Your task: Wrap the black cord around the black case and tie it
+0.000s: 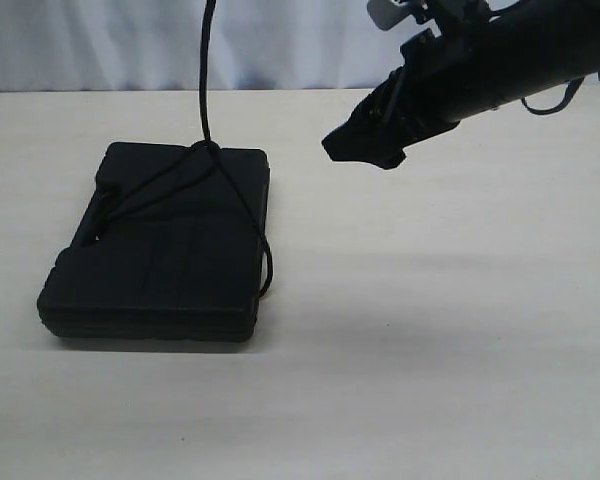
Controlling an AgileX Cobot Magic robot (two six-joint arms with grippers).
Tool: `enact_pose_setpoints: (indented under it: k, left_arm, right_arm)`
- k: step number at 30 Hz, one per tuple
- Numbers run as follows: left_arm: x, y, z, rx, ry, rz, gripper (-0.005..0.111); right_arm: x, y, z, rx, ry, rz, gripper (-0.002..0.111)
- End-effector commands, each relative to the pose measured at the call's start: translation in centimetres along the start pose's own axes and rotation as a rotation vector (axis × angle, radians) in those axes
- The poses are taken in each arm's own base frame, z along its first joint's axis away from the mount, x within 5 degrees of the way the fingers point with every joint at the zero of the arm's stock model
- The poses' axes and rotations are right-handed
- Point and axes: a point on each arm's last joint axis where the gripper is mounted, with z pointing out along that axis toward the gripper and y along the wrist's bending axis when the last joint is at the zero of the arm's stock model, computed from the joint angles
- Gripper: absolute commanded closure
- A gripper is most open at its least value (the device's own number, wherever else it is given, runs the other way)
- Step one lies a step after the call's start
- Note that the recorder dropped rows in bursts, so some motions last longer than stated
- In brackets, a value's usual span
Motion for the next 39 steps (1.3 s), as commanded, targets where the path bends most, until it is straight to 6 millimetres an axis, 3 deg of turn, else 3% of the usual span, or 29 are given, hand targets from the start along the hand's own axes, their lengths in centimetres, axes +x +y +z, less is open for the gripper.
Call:
enact_pose_setpoints:
  k: [1,11,19,24,28,29,34,39]
  left_arm:
    - [1.7,-0.3,1.8,0.121,0.057,-0.046,0.077]
    - [7.2,-0.4,5.0,0.337,0.267,-0.13,0.077]
    - [12.4,-1.0,6.7,0.392,0.399,-0.222,0.077]
    - [16.4,-3.3,9.3,0.421,0.488,-0.25,0.077]
    - [18.8,-5.0,11.3,0.433,0.545,-0.259,0.077]
    - [19.7,-5.6,12.1,0.443,0.566,-0.264,0.074]
    - [21.9,-7.8,14.0,0.497,0.62,-0.278,0.036]
    - [23.6,-9.4,14.9,0.558,0.664,-0.297,0.015]
  right_arm:
    - [0.3,0.1,-0.3,-0.014,0.019,-0.007,0.027]
    - [1.0,-0.1,-0.3,0.007,0.094,-0.052,0.027]
    - [2.3,-2.9,-1.1,0.224,0.195,0.025,0.027]
    - [2.8,-4.4,-1.8,0.289,0.176,0.12,0.027]
    - [2.7,-4.4,-1.8,0.289,0.173,0.121,0.027]
    - [2.7,-4.4,-1.8,0.289,0.173,0.121,0.027]
    - [2.6,-4.3,-1.7,0.284,0.159,0.136,0.027]
    - [2.5,-4.2,-1.7,0.272,0.146,0.155,0.027]
